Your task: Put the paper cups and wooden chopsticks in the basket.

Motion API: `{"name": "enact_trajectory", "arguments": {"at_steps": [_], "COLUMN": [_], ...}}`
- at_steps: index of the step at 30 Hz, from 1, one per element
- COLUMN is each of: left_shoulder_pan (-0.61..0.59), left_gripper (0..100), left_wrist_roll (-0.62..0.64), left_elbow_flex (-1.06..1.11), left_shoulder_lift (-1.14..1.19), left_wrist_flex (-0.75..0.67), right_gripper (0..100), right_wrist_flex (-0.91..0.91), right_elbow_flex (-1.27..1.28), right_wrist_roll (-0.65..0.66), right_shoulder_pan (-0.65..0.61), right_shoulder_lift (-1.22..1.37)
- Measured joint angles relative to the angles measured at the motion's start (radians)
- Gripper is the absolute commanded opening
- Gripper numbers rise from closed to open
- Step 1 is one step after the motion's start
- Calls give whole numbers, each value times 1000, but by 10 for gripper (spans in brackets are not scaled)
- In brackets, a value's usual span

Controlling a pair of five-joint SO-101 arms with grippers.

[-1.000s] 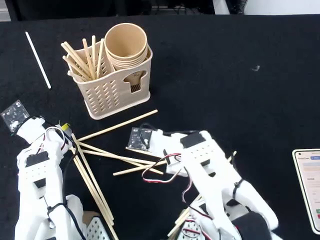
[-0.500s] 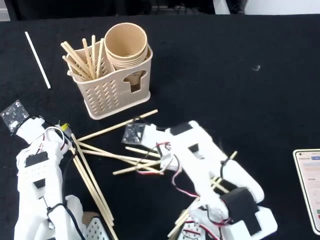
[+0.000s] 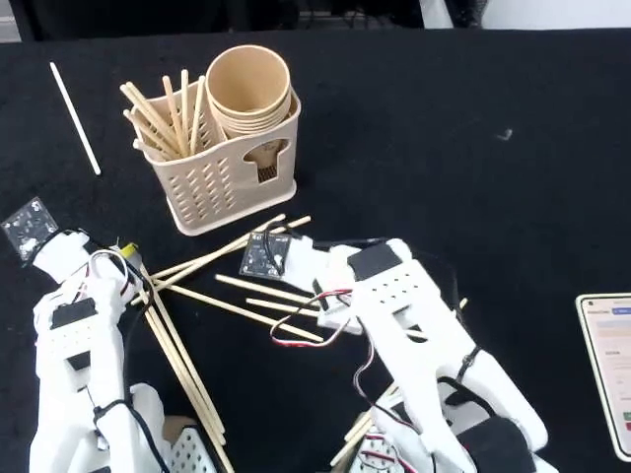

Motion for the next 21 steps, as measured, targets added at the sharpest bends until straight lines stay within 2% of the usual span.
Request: {"name": "enact_trajectory", "arguments": {"at_steps": [4,11,21], "left_shoulder_pan": [0,0,0], "left_gripper": [227,227,227], "left_wrist_roll": [0,0,0], "left_elbow_flex": [0,0,0], "left_shoulder_lift": [0,0,0], "left_wrist_flex": [0,0,0], "right_gripper": [11,11,11], "right_wrist_flex": [51,198,166], "right_elbow_flex": [-3,-247,-456], "right_wrist_roll": [-37,-163,-338], "right_shoulder_pan": [-5,-60,-195], "right_shoulder_lift": [-17,-143,-101]}}
